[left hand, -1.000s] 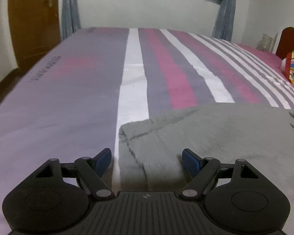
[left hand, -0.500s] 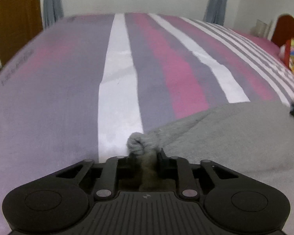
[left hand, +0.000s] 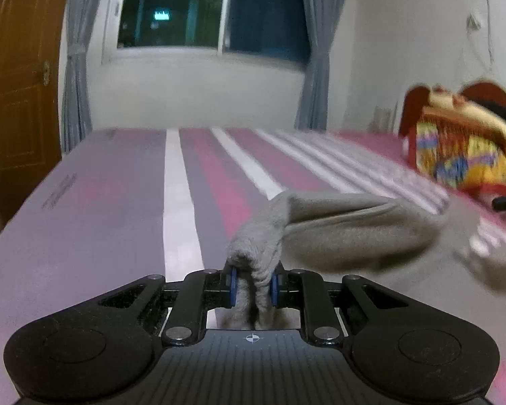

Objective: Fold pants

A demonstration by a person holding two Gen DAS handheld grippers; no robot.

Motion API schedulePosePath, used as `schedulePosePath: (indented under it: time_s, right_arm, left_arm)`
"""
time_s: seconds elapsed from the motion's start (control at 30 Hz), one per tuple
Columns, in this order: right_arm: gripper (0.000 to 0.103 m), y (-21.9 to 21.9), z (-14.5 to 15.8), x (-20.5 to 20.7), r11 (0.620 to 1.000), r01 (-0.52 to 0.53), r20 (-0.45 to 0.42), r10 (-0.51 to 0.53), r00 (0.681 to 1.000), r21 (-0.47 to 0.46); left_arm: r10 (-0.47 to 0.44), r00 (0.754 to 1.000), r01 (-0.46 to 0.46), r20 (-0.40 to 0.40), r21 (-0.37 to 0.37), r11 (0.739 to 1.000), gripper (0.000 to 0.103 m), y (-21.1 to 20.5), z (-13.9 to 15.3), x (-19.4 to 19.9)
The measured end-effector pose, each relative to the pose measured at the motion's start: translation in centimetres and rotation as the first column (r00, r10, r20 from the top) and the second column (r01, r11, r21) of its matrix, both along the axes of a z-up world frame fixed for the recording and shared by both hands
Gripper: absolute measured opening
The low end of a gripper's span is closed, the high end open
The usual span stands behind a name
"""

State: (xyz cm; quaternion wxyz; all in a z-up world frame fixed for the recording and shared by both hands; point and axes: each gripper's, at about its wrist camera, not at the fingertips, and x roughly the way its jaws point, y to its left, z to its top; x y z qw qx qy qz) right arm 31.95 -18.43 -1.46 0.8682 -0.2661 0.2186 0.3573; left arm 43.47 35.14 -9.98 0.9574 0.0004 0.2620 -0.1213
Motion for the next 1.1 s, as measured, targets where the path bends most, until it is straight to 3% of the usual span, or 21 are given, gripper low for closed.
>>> schedulePosePath:
  time_s: [0.07,0.17,0.23,0.33,0.4,0.43,0.47,0.53,0.6,0.67,0.73,0.83,0.97,1.1]
  right_arm:
    - [0.0,-0.4,-2.2,-2.3,0.999,0.047,-0.097,-0.046,0.994,0.005]
    - [0.003,-1.3,-5.2,-3.8,0.989,0.146,-0.218,-0.137,0.966,0.022]
    - [0.02,-2.7,-4.8,-4.1,0.968,0.235,-0.281,-0.202,0.938,0.088]
    - [0.02,-4.1,-3.1,-3.5,0.94,0.303,-0.333,-0.238,0.912,0.158]
    - [0.02,-4.2,-2.4,-2.3,0.917,0.348,-0.361,-0.263,0.895,0.196]
    - [0.021,-4.3,-2.4,-1.5,0.897,0.38,-0.386,-0.275,0.88,0.227]
    - [0.021,-5.0,-2.2,-0.2,0.868,0.42,-0.421,-0.289,0.86,0.264]
    - [0.027,-4.1,-3.1,0.6,0.822,0.479,-0.465,-0.309,0.83,0.308]
    - [0.037,-3.9,-4.1,2.8,0.779,0.537,-0.504,-0.338,0.795,0.323]
    - [0.038,-3.6,-5.2,4.3,0.737,0.581,-0.541,-0.35,0.765,0.345]
    - [0.038,-3.5,-6.3,5.4,0.682,0.632,-0.583,-0.36,0.728,0.368]
    - [0.038,-3.6,-8.6,6.7,0.589,0.699,-0.659,-0.341,0.67,0.406]
    - [0.038,-4.7,-11.4,9.3,0.464,0.783,-0.753,-0.307,0.581,0.415]
    - [0.038,-5.4,-13.4,11.9,0.394,0.83,-0.797,-0.301,0.523,0.395]
  left_arm:
    - [0.015,0.998,-0.016,-0.056,-0.018,1.0,0.018,-0.6,-1.6,-2.5]
    - [0.079,0.983,-0.075,-0.163,0.029,0.997,0.018,-1.6,-4.0,-5.0]
    - [0.122,0.975,-0.121,-0.186,0.019,0.993,0.018,-1.5,-4.6,-7.5]
    - [0.23,0.952,-0.245,-0.202,-0.051,0.968,0.018,-0.1,-4.7,-10.6]
    - [0.306,0.931,-0.341,-0.198,-0.179,0.923,0.023,1.1,-4.6,-12.6]
    - [0.326,0.927,-0.366,-0.184,-0.265,0.892,0.032,1.4,-4.5,-13.9]
    - [0.334,0.926,-0.377,-0.178,-0.355,0.856,0.043,1.4,-4.5,-15.0]
    - [0.331,0.926,-0.377,-0.181,-0.476,0.794,0.049,1.1,-5.2,-16.4]
    - [0.343,0.918,-0.394,-0.197,-0.532,0.749,0.049,0.0,-5.8,-16.0]
    - [0.378,0.899,-0.431,-0.222,-0.609,0.666,0.049,-0.5,-6.6,-15.6]
    - [0.407,0.876,-0.463,-0.258,-0.684,0.564,0.049,-0.7,-7.4,-15.1]
    - [0.415,0.857,-0.489,-0.305,-0.736,0.469,0.049,-1.1,-9.0,-14.0]
    - [0.412,0.839,-0.52,-0.355,-0.747,0.414,0.049,-1.9,-10.6,-11.7]
    - [0.419,0.828,-0.535,-0.373,-0.748,0.393,0.049,-2.2,-11.6,-10.4]
